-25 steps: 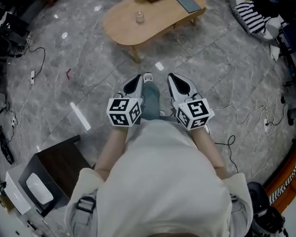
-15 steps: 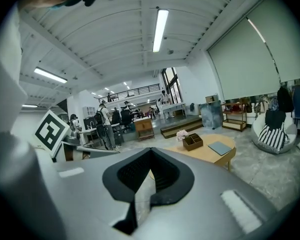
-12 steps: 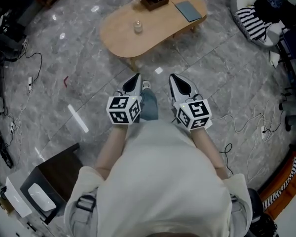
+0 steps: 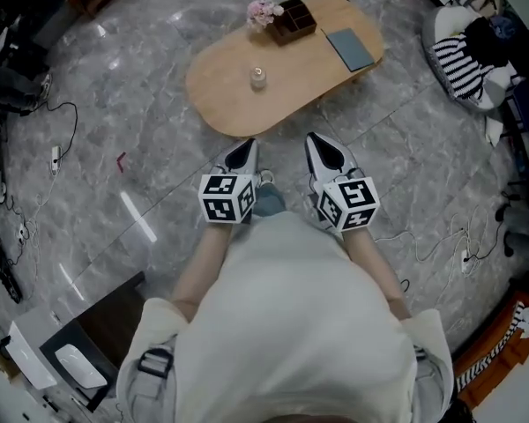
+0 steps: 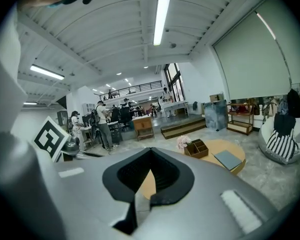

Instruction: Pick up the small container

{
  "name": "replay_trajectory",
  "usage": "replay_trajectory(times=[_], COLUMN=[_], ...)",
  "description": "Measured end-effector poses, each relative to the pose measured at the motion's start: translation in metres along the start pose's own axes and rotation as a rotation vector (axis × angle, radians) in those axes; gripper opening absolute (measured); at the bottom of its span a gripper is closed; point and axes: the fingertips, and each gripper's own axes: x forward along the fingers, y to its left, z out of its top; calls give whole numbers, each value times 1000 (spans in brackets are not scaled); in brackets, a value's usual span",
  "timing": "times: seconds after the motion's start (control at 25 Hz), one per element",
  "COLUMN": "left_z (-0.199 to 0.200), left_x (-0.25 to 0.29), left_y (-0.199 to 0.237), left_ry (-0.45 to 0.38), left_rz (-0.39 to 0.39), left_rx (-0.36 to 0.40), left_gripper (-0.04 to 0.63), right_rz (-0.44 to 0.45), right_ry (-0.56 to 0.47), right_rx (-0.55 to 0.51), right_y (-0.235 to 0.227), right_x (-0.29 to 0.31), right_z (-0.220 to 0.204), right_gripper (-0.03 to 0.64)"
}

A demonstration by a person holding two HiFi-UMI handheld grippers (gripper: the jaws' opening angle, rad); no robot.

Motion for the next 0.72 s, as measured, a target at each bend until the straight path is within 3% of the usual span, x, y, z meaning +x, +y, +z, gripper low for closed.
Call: replay_trajectory(times=[0.72], left_z=[60], left_x=[119], left_y=[111], left_ry=[68], left_rz=[-14], left_rx=[5], left_gripper=[2], right_rz=[25], right_ry=[83], right_rx=[-36], right_y=[-47], right_x=[167], right_z=[38], right_gripper=[-2])
